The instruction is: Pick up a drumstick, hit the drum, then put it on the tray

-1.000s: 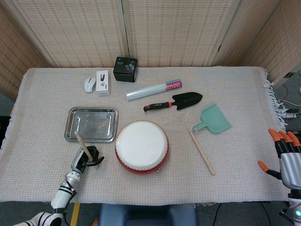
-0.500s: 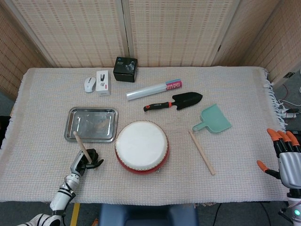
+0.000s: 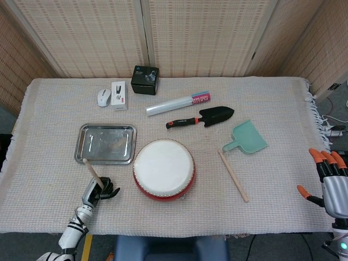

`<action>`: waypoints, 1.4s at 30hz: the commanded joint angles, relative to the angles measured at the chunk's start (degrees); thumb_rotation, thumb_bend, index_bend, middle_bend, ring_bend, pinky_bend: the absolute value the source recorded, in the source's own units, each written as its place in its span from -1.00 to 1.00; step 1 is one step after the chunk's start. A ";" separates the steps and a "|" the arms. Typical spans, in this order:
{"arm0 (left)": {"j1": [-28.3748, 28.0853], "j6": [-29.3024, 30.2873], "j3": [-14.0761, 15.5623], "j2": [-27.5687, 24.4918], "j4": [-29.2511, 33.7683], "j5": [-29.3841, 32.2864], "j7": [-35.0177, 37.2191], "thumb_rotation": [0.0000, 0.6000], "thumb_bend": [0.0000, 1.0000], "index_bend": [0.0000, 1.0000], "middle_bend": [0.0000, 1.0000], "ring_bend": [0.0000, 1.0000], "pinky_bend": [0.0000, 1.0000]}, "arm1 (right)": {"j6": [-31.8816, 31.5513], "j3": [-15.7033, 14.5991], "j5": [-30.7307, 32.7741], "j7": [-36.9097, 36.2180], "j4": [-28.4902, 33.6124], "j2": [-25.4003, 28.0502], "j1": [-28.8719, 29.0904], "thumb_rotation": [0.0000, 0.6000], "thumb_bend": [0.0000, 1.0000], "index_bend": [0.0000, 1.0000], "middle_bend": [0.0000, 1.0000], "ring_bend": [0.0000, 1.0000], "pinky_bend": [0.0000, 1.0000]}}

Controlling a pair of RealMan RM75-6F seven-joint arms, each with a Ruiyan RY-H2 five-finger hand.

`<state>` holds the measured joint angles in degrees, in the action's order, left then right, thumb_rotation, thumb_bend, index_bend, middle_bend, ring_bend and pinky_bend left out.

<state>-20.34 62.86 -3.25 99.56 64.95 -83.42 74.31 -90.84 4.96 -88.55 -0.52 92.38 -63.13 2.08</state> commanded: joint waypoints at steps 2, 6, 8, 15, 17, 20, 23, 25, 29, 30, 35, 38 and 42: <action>0.30 0.55 0.25 0.37 -0.70 -0.31 0.36 1.00 -0.41 0.95 1.00 0.95 0.96 | -0.13 0.00 -0.04 0.14 0.15 0.06 -0.07 1.00 -0.69 -0.86 -0.75 -1.00 -0.84; 0.65 1.56 0.20 1.03 -1.91 -0.51 0.38 1.00 -0.31 1.00 1.00 1.00 1.00 | -0.29 0.00 -0.30 0.37 0.40 0.12 -0.05 1.00 -0.69 -0.86 -0.75 -1.00 -0.84; 0.80 2.02 0.04 1.36 -2.36 -0.40 -0.01 1.00 -0.21 1.00 1.00 1.00 1.00 | -0.33 0.00 -0.39 0.47 0.49 0.13 -0.04 1.00 -0.69 -0.86 -0.75 -1.00 -0.84; 1.11 4.11 -0.50 1.93 -3.73 -0.66 -3.18 1.00 0.25 1.00 1.00 1.00 1.00 | -0.55 0.00 -0.58 0.64 0.67 0.18 -0.09 1.00 -0.69 -0.86 -0.75 -1.00 -0.84; 0.99 5.09 -0.72 1.44 -3.70 -1.18 -4.51 1.00 0.31 1.00 1.00 1.00 1.00 | -0.62 0.03 -0.64 0.64 0.67 0.22 -0.09 1.00 -0.69 -0.86 -0.75 -1.00 -0.84; 0.43 6.61 -1.28 -0.42 -2.66 -2.20 -7.10 1.00 0.39 1.00 1.00 1.00 1.00 | -0.75 0.16 -0.73 0.54 0.56 0.35 -0.03 1.00 -0.69 -0.86 -0.75 -1.00 -0.84; -0.49 7.57 -1.99 -2.98 -0.90 -3.15 -10.20 1.00 0.43 1.00 1.00 1.00 1.00 | -0.88 0.36 -0.82 0.48 0.45 0.60 0.07 1.00 -0.69 -0.86 -0.75 -1.00 -0.84; -1.68 7.99 -2.85 -5.46 0.36 -3.89 -14.65 1.00 0.45 1.00 1.00 1.00 1.00 | -0.90 0.56 -0.85 0.47 0.40 0.87 0.22 1.00 -0.69 -0.86 -0.75 -1.00 -0.84; -3.09 8.44 -4.05 -8.02 1.78 -4.45 -21.97 1.00 0.45 1.00 1.00 1.00 1.00 | -0.82 0.79 -0.96 0.41 0.33 1.23 0.48 1.00 -0.69 -0.86 -0.75 -1.00 -0.84; -3.24 8.57 -4.20 -8.26 1.94 -4.52 -22.94 1.00 0.45 1.00 1.00 1.00 1.00 | -0.81 0.81 -0.98 0.39 0.33 1.26 0.51 1.00 -0.69 -0.86 -0.75 -1.00 -0.84; -8.51 11.33 -7.13 -12.65 5.24 -9.83 -57.95 1.00 0.46 1.00 1.00 1.00 1.00 | -0.83 1.23 -1.37 -0.34 -0.20 1.70 1.04 1.00 -0.69 -0.86 -0.75 -1.00 -0.84; -10.23 9.33 -7.67 -14.63 10.52 -10.06 -71.43 1.00 0.46 1.00 1.00 1.00 1.00 | -1.10 1.28 -1.62 -0.71 -0.45 1.80 1.08 1.00 -0.69 -0.86 -0.75 -1.00 -0.84; -12.92 4.49 -8.47 -15.97 17.53 -8.24 -88.99 1.00 0.45 1.00 1.00 1.00 1.00 | -1.46 1.31 -1.84 -1.55 -1.05 1.84 1.08 1.00 -0.69 -0.86 -0.75 -1.00 -0.84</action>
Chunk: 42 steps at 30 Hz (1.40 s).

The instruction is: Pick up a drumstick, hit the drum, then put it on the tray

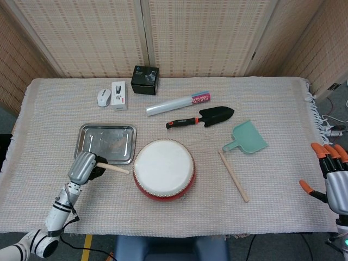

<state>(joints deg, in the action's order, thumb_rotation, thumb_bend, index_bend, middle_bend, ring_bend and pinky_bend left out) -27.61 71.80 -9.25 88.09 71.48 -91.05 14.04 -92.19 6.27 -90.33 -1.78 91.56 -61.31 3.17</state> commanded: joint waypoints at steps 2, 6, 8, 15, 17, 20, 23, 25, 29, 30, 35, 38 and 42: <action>-6.92 -6.35 -2.99 -4.37 12.90 0.54 -35.14 1.00 0.46 1.00 1.00 1.00 1.00 | -0.21 -0.02 -0.16 -0.67 -0.52 0.06 0.00 1.00 -0.69 -0.86 -0.75 -1.00 -0.84; -9.87 -9.93 -4.44 -3.27 15.15 3.80 -45.28 1.00 0.45 1.00 1.00 1.00 1.00 | -0.49 0.00 -0.43 -1.27 -0.92 0.28 0.03 1.00 -0.69 -0.86 -0.75 -1.00 -0.84; -10.89 -11.34 -5.12 -2.92 16.14 5.89 -48.14 1.00 0.45 1.00 1.00 1.00 1.00 | -0.53 0.03 -0.48 -1.44 -1.03 0.34 0.08 1.00 -0.69 -0.86 -0.75 -1.00 -0.84; -13.37 -14.76 -9.51 -2.84 22.22 18.22 -48.06 1.00 0.45 1.00 1.00 1.00 1.00 | -0.15 -0.01 -0.37 -2.35 -1.82 0.02 0.40 1.00 -0.69 -0.86 -0.75 -1.00 -0.84; -13.94 -14.47 -10.10 -2.24 21.87 20.40 -48.45 1.00 0.45 1.00 1.00 1.00 1.00 | -0.09 0.00 -0.33 -2.53 -1.98 -0.06 0.47 1.00 -0.69 -0.86 -0.75 -1.00 -0.84; -15.13 -14.06 -9.96 -1.28 20.01 23.16 -50.87 1.00 0.45 1.00 1.00 1.00 1.00 | -0.04 -0.02 -0.25 -2.86 -2.28 -0.15 0.51 1.00 -0.69 -0.86 -0.75 -1.00 -0.84; -16.35 -12.69 -7.69 -0.73 16.72 21.36 -56.84 1.00 0.44 1.00 1.00 1.00 1.00 | 0.04 -0.04 -0.08 -3.06 -2.49 -0.19 0.52 1.00 -0.69 -0.86 -0.75 -1.00 -0.84; -16.75 -12.42 -6.09 -0.32 15.62 21.54 -60.28 1.00 0.45 1.00 1.00 1.00 1.00 | 0.10 -0.05 0.01 -3.18 -2.62 -0.26 0.54 1.00 -0.69 -0.86 -0.75 -1.00 -0.84; -16.77 -12.36 -6.25 -0.46 17.42 25.19 -60.27 1.00 0.44 1.00 1.00 1.00 1.00 | 0.18 -0.12 0.02 -3.52 -2.87 -0.49 0.62 1.00 -0.69 -0.86 -0.75 -1.00 -0.84; -16.52 -11.99 -7.02 -0.54 18.35 26.16 -58.52 1.00 0.44 1.00 1.00 1.00 1.00 | 0.14 -0.14 -0.03 -3.53 -2.92 -0.51 0.61 1.00 -0.69 -0.86 -0.75 -1.00 -0.84; -15.03 -11.06 -11.32 -1.81 22.64 31.00 -47.41 1.00 0.44 1.00 1.00 1.00 1.00 | -0.33 -0.20 0.00 -3.60 -2.94 -0.43 0.34 1.00 -0.69 -0.86 -0.75 -1.00 -0.84; -15.99 -11.88 -9.20 -2.29 20.74 30.23 -49.56 1.00 0.43 1.00 1.00 1.00 1.00 | -0.50 -0.29 -0.02 -3.63 -2.93 -0.38 0.19 1.00 -0.69 -0.86 -0.75 -1.00 -0.84; -17.76 -10.58 -4.26 0.26 14.46 26.83 -57.78 1.00 0.43 1.00 1.00 1.00 1.00 | -0.50 -0.37 0.06 -3.79 -3.04 -0.48 0.12 1.00 -0.69 -0.86 -0.75 -1.00 -0.84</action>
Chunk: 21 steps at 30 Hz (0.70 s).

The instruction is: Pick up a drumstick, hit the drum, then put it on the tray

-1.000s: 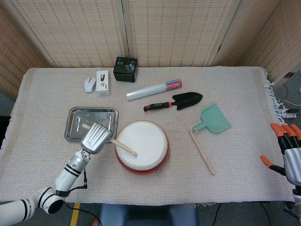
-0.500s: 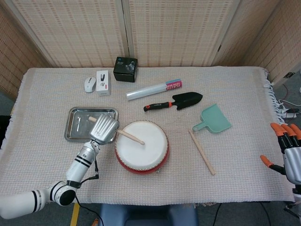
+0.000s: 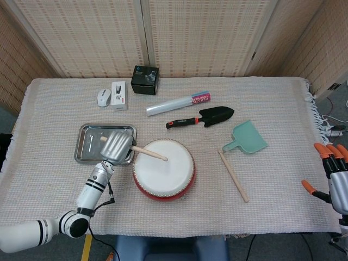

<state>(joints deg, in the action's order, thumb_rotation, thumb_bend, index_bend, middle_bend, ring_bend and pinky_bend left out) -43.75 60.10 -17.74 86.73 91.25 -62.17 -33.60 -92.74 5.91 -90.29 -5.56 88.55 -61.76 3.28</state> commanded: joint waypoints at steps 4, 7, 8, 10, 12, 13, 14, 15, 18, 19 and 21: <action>-1.71 2.84 5.59 3.32 -7.47 -2.83 -12.19 1.00 0.43 1.00 1.00 1.00 1.00 | 0.15 -0.07 0.09 0.03 0.01 -0.02 0.01 1.00 -0.69 -0.86 -0.75 -1.00 -0.84; -0.01 3.65 2.05 2.80 -3.29 0.09 -2.75 1.00 0.43 1.00 1.00 1.00 1.00 | 0.36 -0.11 0.25 0.16 0.10 0.06 0.02 1.00 -0.69 -0.86 -0.75 -1.00 -0.84; 0.47 3.65 0.92 2.21 -1.87 0.85 0.14 1.00 0.43 1.00 1.00 1.00 1.00 | 0.58 -0.22 0.32 0.22 0.20 0.16 0.01 1.00 -0.69 -0.86 -0.75 -1.00 -0.84; 1.15 3.76 -0.56 0.86 0.10 1.14 4.59 1.00 0.42 1.00 1.00 1.00 1.00 | 1.94 -0.77 0.78 0.62 0.96 0.84 0.05 1.00 -0.69 -0.86 -0.75 -1.00 -0.84; 1.17 4.03 -0.16 0.23 -0.21 -0.11 5.32 1.00 0.42 1.00 1.00 1.00 1.00 | 3.80 -1.36 1.44 1.35 2.14 1.84 0.21 1.00 -0.69 -0.86 -0.75 -1.00 -0.84; 1.03 4.09 0.43 0.25 -0.76 -0.75 4.77 1.00 0.42 1.00 1.00 1.00 1.00 | 4.42 -1.57 1.57 1.55 2.54 2.17 0.31 1.00 -0.69 -0.86 -0.75 -1.00 -0.84; 0.77 4.07 1.38 0.49 -1.68 -1.45 3.59 1.00 0.42 1.00 1.00 1.00 1.00 | 4.97 -1.71 1.64 1.65 2.97 2.46 0.45 1.00 -0.69 -0.86 -0.75 -1.00 -0.84; 0.53 4.06 2.12 0.86 -2.50 -1.88 2.48 1.00 0.42 1.00 1.00 1.00 1.00 | 5.21 -1.79 1.59 1.65 3.13 2.53 0.54 1.00 -0.69 -0.86 -0.75 -1.00 -0.85; -0.51 4.05 5.03 2.81 -6.56 -3.91 -2.35 1.00 0.42 1.00 1.00 1.00 1.00 | 5.77 -2.13 1.14 1.50 3.14 2.50 0.79 1.00 -0.69 -0.87 -0.77 -1.00 -0.92; -0.88 3.99 5.87 3.40 -8.05 -4.56 -4.04 1.00 0.42 1.00 1.00 1.00 1.00 | 5.97 -2.23 1.05 1.53 3.13 2.49 0.87 1.00 -0.69 -0.87 -0.78 -1.00 -0.95; -1.32 4.21 6.81 4.54 -10.54 -5.01 -6.75 1.00 0.42 1.00 1.00 1.00 1.00 | 6.48 -2.52 0.81 1.81 3.06 2.48 1.06 1.00 -0.69 -0.91 -0.80 -1.00 -1.00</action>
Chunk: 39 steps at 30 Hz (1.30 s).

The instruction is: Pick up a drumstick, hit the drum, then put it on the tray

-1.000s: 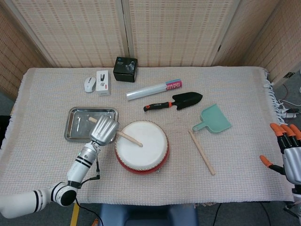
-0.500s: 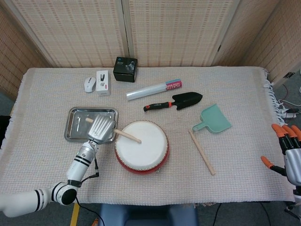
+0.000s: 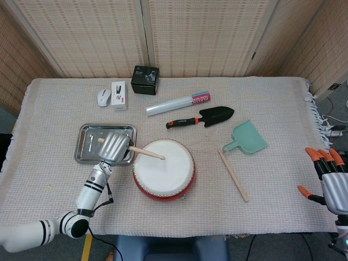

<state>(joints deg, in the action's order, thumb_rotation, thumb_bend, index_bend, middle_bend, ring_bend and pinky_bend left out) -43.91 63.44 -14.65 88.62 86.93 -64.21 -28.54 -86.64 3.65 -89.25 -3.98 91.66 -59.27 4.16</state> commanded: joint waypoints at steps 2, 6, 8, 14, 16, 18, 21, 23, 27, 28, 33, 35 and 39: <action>-0.86 2.27 2.89 3.23 -6.48 -2.75 -11.16 1.00 0.42 1.00 1.00 1.00 1.00 | 0.65 -0.46 -0.41 0.52 -0.15 -0.07 0.26 1.00 -0.69 -0.93 -0.81 -1.00 -1.00; 0.12 5.02 -0.66 2.26 -4.39 -1.82 -5.94 1.00 0.42 1.00 1.00 1.00 1.00 | 1.85 -0.75 0.42 1.03 0.09 0.07 0.38 1.00 -0.69 -0.95 -0.83 -1.00 -1.00; 0.56 5.15 -2.22 1.38 -2.88 -0.63 -3.21 1.00 0.42 1.00 1.00 1.00 1.00 | 2.37 -0.88 0.74 1.30 0.36 0.18 0.45 1.00 -0.69 -0.97 -0.85 -1.00 -1.00; 0.25 2.62 -0.75 -0.04 -2.79 0.26 -4.04 1.00 0.42 1.00 1.00 1.00 1.00 | 2.14 -0.89 0.80 1.25 0.64 0.18 0.34 1.00 -0.69 -0.98 -0.86 -1.00 -1.00; -0.31 2.33 1.71 1.40 -5.42 -1.42 -7.16 1.00 0.42 1.00 1.00 1.00 1.00 | 2.19 -0.92 0.82 1.23 0.62 0.13 0.37 1.00 -0.69 -0.98 -0.86 -1.00 -1.00; -0.82 2.04 4.15 3.00 -8.45 -3.27 -10.33 1.00 0.42 1.00 1.00 1.00 1.00 | 2.31 -0.93 0.85 1.18 0.63 0.10 0.43 1.00 -0.69 -0.98 -0.86 -1.00 -1.00; -0.73 2.05 5.00 4.34 -10.14 -3.54 -11.40 1.00 0.42 1.00 1.00 1.00 1.00 | 2.44 -0.96 0.92 1.16 0.57 0.05 0.47 1.00 -0.69 -0.98 -0.86 -1.00 -1.00; -0.04 3.05 3.25 4.34 -8.77 -2.56 -8.10 1.00 0.42 1.00 1.00 1.00 1.00 | 2.42 -0.93 1.07 1.20 0.57 0.06 0.43 1.00 -0.69 -0.98 -0.86 -1.00 -1.00; 1.76 3.54 -2.35 1.13 -1.86 0.89 2.86 1.00 0.42 1.00 1.00 1.00 1.00 | 2.25 -0.84 1.16 1.29 0.70 0.09 0.40 1.00 -0.69 -0.98 -0.86 -1.00 -1.00; 1.96 3.52 -3.12 0.36 -0.96 1.23 4.21 1.00 0.42 1.00 1.00 1.00 1.00 | 2.22 -0.83 1.16 1.26 0.71 0.08 0.40 1.00 -0.69 -0.98 -0.86 -1.00 -1.00; 1.52 0.97 -1.95 -1.22 -0.96 1.46 4.05 1.00 0.42 1.00 1.00 1.00 1.00 | 2.18 -0.85 1.16 1.26 0.69 -0.11 0.40 1.00 -0.69 -0.98 -0.86 -1.00 -1.00; 0.97 0.33 0.16 -0.49 -2.72 0.35 1.21 1.00 0.42 1.00 1.00 1.00 1.00 | 2.27 -0.86 1.24 1.23 0.64 -0.18 0.40 1.00 -0.69 -0.98 -0.86 -1.00 -1.00; -0.02 -1.48 4.82 1.53 -6.71 -2.36 -4.22 1.00 0.42 1.00 1.00 1.00 1.00 | 2.22 -0.87 1.23 1.22 0.69 -0.15 0.38 1.00 -0.69 -0.98 -0.86 -1.00 -1.00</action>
<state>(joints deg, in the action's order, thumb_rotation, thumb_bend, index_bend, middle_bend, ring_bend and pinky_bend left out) -43.14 64.52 -13.89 89.29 83.02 -64.71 -24.36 -84.40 2.78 -88.01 -2.75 92.33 -59.43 4.56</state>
